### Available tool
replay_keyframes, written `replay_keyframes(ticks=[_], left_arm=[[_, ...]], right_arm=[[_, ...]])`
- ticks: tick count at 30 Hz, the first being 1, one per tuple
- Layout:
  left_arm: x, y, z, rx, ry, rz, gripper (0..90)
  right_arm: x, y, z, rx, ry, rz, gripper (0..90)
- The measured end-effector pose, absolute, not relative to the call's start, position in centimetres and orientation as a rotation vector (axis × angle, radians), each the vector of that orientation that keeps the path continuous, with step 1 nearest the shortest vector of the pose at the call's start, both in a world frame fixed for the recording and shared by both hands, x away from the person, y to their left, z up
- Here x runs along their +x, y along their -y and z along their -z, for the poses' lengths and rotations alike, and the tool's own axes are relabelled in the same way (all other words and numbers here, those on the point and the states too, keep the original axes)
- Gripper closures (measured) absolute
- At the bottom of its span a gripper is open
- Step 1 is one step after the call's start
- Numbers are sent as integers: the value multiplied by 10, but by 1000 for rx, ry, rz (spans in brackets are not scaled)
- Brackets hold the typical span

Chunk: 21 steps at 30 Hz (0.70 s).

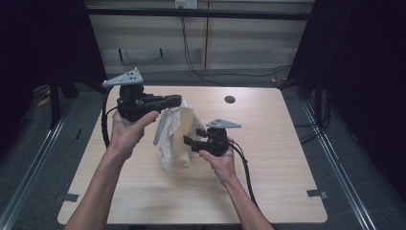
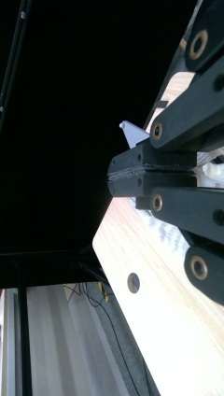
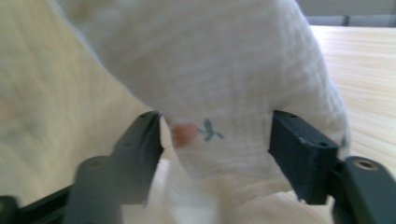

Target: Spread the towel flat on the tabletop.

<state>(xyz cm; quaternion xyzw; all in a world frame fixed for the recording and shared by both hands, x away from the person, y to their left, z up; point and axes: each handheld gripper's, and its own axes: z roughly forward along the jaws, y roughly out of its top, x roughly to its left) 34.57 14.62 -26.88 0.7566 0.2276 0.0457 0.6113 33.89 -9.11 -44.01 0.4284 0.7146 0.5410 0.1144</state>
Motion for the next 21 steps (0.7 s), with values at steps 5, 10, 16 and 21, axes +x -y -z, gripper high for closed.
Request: replay_keyframes(ticks=[5, 10, 16, 21], left_arm=[[343, -145, 268, 1744, -493, -82, 894], [345, -149, 269, 1760, -510, -95, 893], [356, -166, 277, 1747, -568, -102, 893], [375, -175, 284, 1758, -626, -144, 893]], right_arm=[[340, 91, 433, 1282, -2042, -1603, 398], [342, 100, 428, 1269, -2009, -1625, 803], [346, 130, 410, 1238, -1992, -1635, 882], [357, 159, 379, 1230, -1943, -1603, 885]])
